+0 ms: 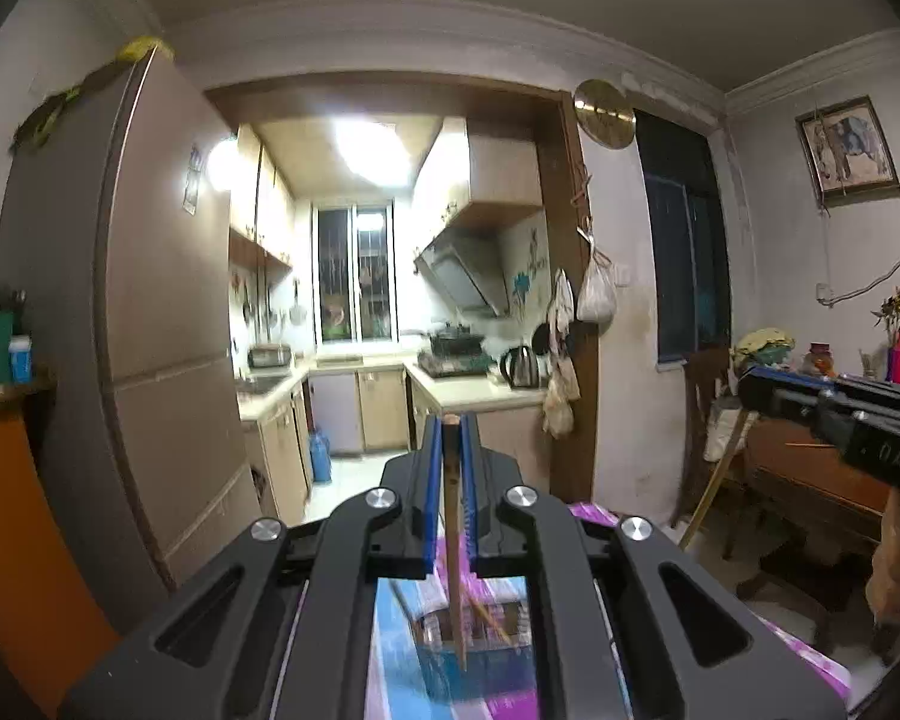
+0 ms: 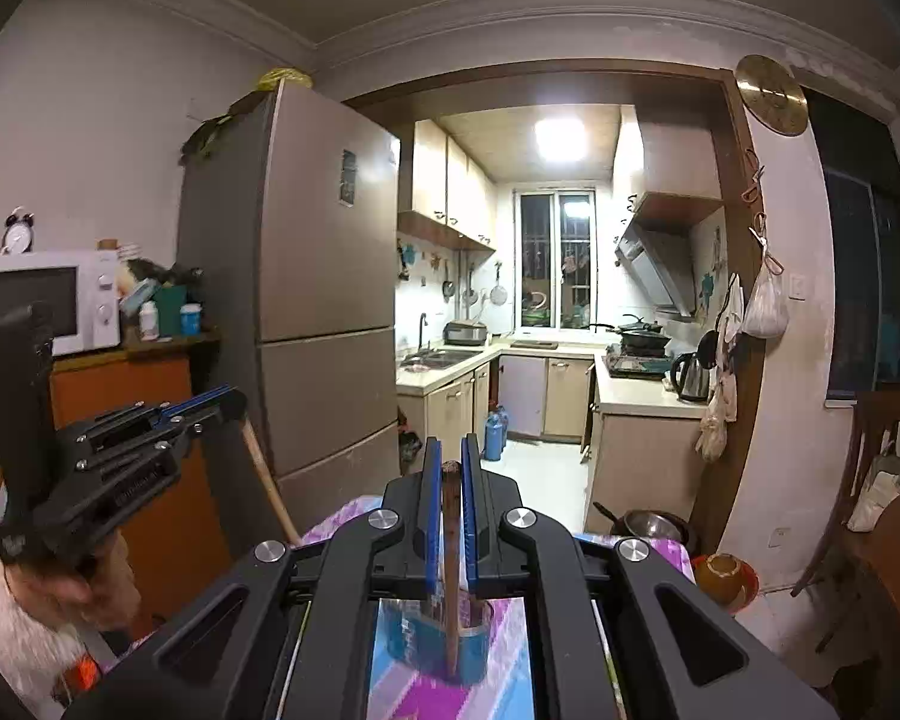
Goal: Organize utensils
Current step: 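Lift both chopsticks upright and carry them over the utensil holder, then drop the chopsticks into the holder, opening the right tool then the left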
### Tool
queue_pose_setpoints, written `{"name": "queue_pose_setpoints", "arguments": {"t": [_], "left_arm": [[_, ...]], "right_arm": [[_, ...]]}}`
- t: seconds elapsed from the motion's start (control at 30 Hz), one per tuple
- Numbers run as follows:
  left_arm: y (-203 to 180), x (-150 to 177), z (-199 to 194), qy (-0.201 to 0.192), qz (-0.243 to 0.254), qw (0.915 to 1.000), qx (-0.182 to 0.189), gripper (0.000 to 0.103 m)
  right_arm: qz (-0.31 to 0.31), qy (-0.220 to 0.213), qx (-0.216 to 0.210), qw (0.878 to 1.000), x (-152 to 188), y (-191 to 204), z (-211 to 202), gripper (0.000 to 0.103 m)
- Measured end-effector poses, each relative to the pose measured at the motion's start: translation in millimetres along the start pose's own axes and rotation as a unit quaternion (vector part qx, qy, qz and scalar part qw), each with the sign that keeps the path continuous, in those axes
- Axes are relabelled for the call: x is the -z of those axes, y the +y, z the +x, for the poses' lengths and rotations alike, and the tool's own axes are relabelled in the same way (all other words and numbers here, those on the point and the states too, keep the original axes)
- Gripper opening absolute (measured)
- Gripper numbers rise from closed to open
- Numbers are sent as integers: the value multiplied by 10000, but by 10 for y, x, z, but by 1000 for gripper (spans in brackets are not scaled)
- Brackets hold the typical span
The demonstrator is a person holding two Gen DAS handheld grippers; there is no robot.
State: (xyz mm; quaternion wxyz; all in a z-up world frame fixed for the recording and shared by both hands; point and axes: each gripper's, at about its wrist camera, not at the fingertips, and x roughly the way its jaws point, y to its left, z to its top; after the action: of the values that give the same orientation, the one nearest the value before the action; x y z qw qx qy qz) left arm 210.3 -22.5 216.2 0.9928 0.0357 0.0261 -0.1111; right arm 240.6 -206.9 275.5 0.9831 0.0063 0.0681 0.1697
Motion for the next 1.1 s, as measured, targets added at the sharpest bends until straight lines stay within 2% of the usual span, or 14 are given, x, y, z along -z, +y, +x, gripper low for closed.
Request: {"name": "queue_pose_setpoints", "arguments": {"t": [0.13,0.3,0.43,0.6,0.7,0.8,0.87,0.97,1.1], "left_arm": [[-75,20,381,-47,-10,10000,-13,5],[-86,271,832,52,-104,9999,-48,5],[-46,679,1199,468,-167,9986,-159,5],[38,1127,1386,985,-199,9948,-152,5],[107,1262,1446,1197,-278,9922,-209,5],[196,1323,1441,1304,-400,9903,-277,5],[244,1318,1396,1308,-389,9901,-340,5],[367,1213,1281,1251,-573,9896,-426,6],[483,945,1007,898,-812,9913,-519,6]], "right_arm": [[120,-34,111,9999,-16,-18,443,7],[342,116,383,9986,151,-82,1002,7],[515,456,579,9959,426,-128,1417,7],[712,1084,405,9907,825,-133,1815,7],[738,1429,360,9863,989,-117,1979,8],[661,1642,468,9831,1055,-77,2010,9],[667,1654,453,9829,1025,-71,1958,25],[566,1495,428,9862,898,-76,1741,26],[485,1276,327,9901,694,-153,1278,26]]}}
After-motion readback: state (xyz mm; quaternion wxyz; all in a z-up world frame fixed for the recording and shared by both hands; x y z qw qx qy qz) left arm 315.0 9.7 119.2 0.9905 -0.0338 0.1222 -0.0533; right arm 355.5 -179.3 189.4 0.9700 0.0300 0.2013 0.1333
